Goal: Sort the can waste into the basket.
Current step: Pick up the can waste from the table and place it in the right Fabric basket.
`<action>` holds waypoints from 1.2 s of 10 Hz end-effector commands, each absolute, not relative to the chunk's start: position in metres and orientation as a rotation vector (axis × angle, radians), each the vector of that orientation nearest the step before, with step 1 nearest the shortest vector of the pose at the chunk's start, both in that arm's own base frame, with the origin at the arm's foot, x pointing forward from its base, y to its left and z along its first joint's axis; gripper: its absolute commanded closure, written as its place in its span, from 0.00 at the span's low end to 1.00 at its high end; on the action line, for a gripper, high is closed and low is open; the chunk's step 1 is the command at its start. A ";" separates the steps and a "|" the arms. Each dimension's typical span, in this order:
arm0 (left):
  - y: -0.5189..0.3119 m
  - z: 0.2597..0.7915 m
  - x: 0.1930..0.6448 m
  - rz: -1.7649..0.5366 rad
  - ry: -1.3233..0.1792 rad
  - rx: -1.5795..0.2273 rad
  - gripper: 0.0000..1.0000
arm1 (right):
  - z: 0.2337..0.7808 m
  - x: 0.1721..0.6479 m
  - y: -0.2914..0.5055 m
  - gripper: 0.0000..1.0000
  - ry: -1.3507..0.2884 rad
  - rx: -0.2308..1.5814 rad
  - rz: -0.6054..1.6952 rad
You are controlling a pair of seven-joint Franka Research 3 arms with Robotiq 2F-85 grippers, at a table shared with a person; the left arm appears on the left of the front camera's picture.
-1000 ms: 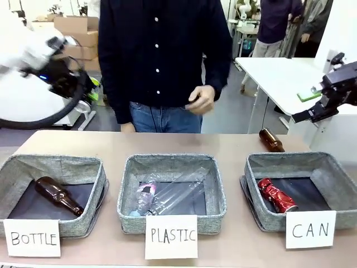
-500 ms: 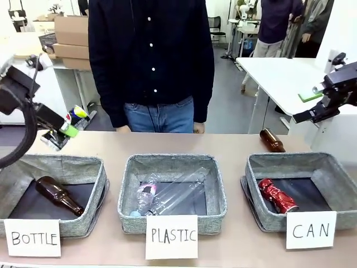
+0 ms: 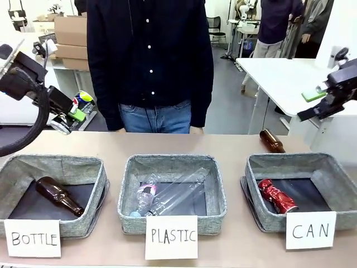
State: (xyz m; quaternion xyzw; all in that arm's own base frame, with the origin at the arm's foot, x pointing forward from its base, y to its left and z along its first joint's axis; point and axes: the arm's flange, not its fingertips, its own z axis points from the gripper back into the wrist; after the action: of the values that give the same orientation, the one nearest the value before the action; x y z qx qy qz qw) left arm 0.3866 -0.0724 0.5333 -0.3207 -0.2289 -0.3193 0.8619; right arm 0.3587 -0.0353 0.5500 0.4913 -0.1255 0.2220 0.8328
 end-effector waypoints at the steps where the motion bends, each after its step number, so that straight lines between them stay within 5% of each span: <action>1: -0.199 0.556 0.362 -1.009 -0.478 -0.811 0.56 | 0.577 0.350 -0.104 0.00 -0.431 0.707 0.332; 3: -0.339 0.583 0.313 -1.342 -0.503 -0.689 0.56 | 0.580 0.321 -0.179 0.00 -0.588 0.711 0.109; 6: -0.509 0.566 0.280 -1.499 -0.610 -0.400 0.56 | 0.538 0.273 -0.242 0.00 -0.719 0.809 -0.117; 9: -0.642 0.514 0.314 -1.408 -0.709 -0.162 0.56 | 0.573 0.293 -0.232 0.00 -0.636 0.713 0.028; 12: -0.663 0.481 0.345 -1.386 -0.521 -0.219 0.56 | 0.573 0.293 -0.232 0.00 -0.636 0.713 0.028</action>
State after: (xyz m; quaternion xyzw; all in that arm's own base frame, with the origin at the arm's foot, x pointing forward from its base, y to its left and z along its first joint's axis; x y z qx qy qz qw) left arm 0.3520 -0.5911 0.4679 -0.0697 -0.2825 -0.6332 0.7172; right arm 0.2964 -0.2283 0.5722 0.3472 -0.3139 0.0187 0.8835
